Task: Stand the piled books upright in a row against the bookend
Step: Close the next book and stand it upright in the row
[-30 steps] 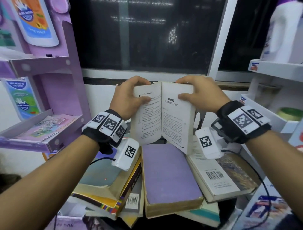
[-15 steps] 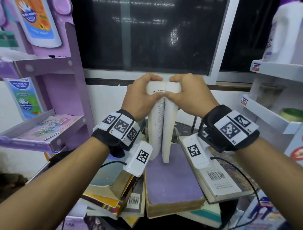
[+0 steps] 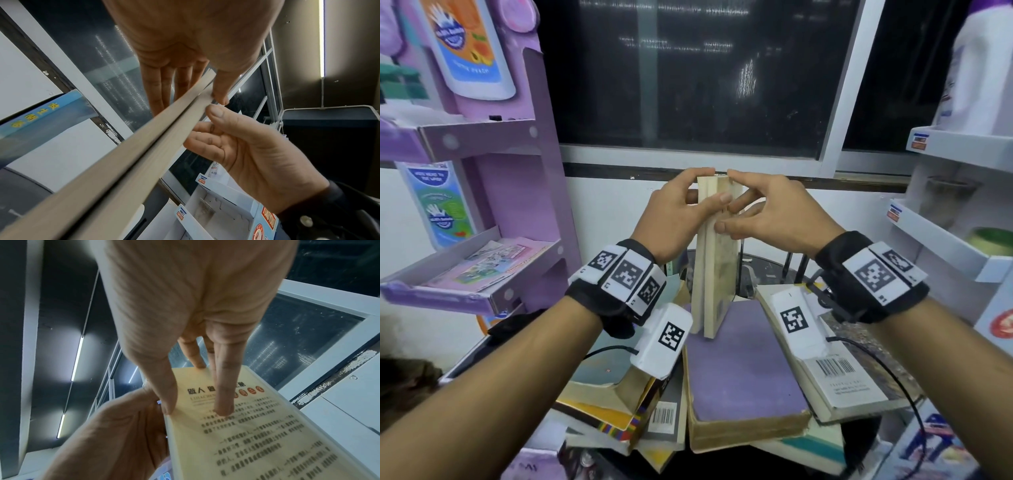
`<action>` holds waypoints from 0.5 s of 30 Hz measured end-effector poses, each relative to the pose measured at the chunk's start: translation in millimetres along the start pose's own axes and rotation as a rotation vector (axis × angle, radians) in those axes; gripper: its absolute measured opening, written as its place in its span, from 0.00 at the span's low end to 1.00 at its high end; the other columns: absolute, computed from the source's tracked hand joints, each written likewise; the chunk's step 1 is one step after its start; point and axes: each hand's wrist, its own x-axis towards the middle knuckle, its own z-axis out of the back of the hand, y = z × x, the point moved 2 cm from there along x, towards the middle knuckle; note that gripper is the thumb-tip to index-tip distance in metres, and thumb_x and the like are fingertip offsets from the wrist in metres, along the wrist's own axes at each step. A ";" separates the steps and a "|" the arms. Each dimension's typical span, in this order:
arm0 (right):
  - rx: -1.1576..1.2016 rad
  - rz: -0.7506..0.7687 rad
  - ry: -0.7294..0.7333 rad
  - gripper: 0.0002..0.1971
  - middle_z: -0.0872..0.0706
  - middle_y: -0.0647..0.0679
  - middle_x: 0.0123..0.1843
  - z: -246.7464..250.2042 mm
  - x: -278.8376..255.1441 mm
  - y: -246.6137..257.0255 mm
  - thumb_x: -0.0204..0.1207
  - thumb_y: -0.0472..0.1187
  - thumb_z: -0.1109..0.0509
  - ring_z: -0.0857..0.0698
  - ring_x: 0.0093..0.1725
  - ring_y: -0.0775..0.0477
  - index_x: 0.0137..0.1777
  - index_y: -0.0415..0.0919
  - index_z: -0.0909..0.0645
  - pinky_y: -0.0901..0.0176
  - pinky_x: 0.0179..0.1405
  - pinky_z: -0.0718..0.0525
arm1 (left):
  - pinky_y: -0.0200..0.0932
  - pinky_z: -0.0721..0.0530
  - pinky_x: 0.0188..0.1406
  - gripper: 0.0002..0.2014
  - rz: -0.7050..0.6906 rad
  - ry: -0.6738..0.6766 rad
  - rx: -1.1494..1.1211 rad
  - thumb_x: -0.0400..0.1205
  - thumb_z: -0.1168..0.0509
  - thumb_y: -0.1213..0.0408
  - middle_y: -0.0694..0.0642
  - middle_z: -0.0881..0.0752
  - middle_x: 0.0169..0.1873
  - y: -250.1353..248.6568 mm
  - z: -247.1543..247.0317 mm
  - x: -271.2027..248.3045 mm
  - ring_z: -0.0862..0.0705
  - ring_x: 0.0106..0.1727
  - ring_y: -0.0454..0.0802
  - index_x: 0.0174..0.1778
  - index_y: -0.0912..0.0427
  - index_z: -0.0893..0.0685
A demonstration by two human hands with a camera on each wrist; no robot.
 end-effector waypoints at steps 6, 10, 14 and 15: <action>-0.028 0.023 -0.087 0.35 0.13 0.53 0.48 -1.4 9.8 -6.6 0.64 0.46 0.17 0.11 0.45 0.55 0.73 0.54 0.23 0.64 0.53 0.15 | 0.65 0.17 0.57 0.11 0.019 -0.110 0.013 0.76 0.38 0.51 0.58 0.13 0.52 10.5 7.0 0.8 0.13 0.54 0.59 0.52 0.49 0.21; -0.208 0.093 -0.190 0.28 0.23 0.52 0.58 -0.7 15.6 -7.6 0.63 0.49 0.16 0.21 0.57 0.54 0.64 0.56 0.19 0.66 0.57 0.24 | 0.58 0.14 0.54 0.07 0.073 -0.145 -0.114 0.84 0.40 0.61 0.60 0.13 0.52 11.7 12.5 -0.2 0.13 0.53 0.57 0.55 0.55 0.21; -0.233 0.090 -0.193 0.29 0.30 0.52 0.68 5.7 19.2 -10.8 0.62 0.50 0.16 0.33 0.66 0.55 0.64 0.54 0.20 0.65 0.65 0.33 | 0.42 0.14 0.38 0.09 0.098 -0.150 -0.220 0.87 0.45 0.67 0.57 0.13 0.44 15.5 19.4 0.4 0.13 0.42 0.50 0.59 0.61 0.22; -0.237 0.084 -0.162 0.31 0.29 0.52 0.70 7.4 20.0 -12.2 0.62 0.50 0.16 0.32 0.65 0.57 0.66 0.53 0.22 0.65 0.64 0.33 | 0.40 0.15 0.35 0.09 0.101 -0.149 -0.242 0.87 0.45 0.67 0.56 0.13 0.42 16.5 21.1 0.5 0.13 0.40 0.49 0.59 0.61 0.22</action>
